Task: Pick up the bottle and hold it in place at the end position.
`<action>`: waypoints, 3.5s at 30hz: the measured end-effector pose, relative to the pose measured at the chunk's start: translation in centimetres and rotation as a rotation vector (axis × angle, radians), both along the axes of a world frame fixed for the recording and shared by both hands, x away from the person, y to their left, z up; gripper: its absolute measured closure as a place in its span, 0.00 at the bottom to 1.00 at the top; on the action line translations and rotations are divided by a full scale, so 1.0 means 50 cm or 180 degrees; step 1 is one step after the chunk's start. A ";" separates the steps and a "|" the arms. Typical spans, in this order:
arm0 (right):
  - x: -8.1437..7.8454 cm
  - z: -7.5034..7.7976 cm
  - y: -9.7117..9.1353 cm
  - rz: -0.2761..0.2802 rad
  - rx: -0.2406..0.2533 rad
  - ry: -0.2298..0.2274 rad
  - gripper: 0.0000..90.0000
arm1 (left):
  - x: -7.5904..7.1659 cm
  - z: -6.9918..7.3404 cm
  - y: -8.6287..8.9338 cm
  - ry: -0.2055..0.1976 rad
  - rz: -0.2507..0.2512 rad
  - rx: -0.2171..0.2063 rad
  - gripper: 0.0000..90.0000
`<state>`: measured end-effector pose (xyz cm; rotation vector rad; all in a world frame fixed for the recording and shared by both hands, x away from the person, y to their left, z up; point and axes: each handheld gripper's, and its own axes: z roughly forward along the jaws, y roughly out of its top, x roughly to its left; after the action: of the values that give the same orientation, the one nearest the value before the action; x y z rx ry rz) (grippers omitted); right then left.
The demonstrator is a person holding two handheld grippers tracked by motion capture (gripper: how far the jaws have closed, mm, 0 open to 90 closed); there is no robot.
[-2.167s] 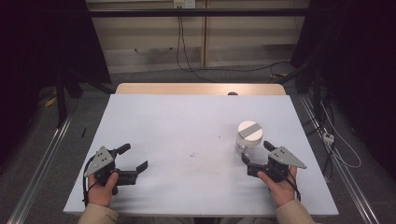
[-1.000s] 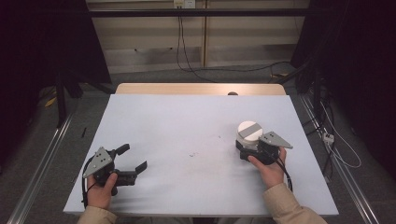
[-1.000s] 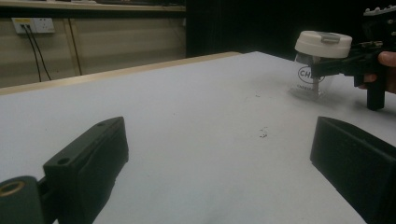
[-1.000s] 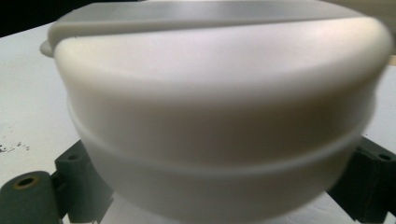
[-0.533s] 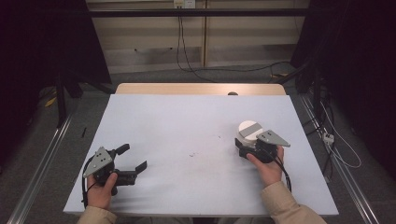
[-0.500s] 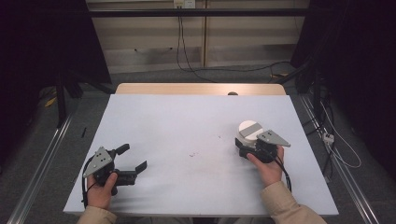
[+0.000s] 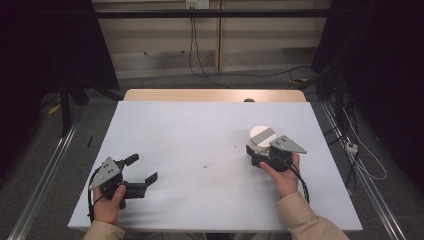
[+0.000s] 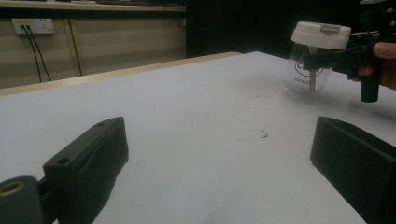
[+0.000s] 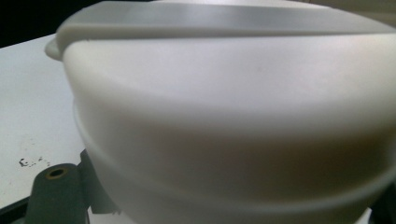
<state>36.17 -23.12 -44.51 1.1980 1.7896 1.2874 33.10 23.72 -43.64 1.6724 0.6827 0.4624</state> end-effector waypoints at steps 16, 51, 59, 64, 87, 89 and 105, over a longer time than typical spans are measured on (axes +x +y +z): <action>0.032 0.014 0.055 0.0238 -0.0035 -0.0011 0.20 | 0.001 0.000 -0.001 -0.0006 -0.0019 -0.0021 0.04; 0.068 0.013 0.124 0.0491 -0.0040 0.0031 0.20 | 0.004 -0.003 -0.005 0.0018 -0.0046 -0.0005 0.04; 0.077 0.014 0.140 0.0530 -0.0059 0.0034 0.20 | 0.004 -0.003 -0.004 0.0020 -0.0045 -0.0006 0.04; 0.084 0.013 0.149 0.0557 -0.0061 0.0045 0.20 | 0.004 -0.004 -0.004 0.0027 -0.0050 -0.0001 0.04; 0.103 0.005 0.182 0.0640 -0.0068 0.0089 0.20 | 0.005 -0.007 -0.005 0.0062 -0.0061 0.0002 0.04; 0.106 0.003 0.186 0.0647 -0.0051 0.0094 0.20 | 0.006 -0.007 -0.005 0.0054 -0.0070 -0.0003 0.04; 0.124 -0.005 0.199 0.0649 -0.0040 0.0120 0.20 | 0.006 -0.009 -0.005 0.0066 -0.0068 0.0005 0.04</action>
<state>42.39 -13.14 -44.75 1.0607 1.9858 1.3723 33.42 23.46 -44.08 1.6866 0.6792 0.4310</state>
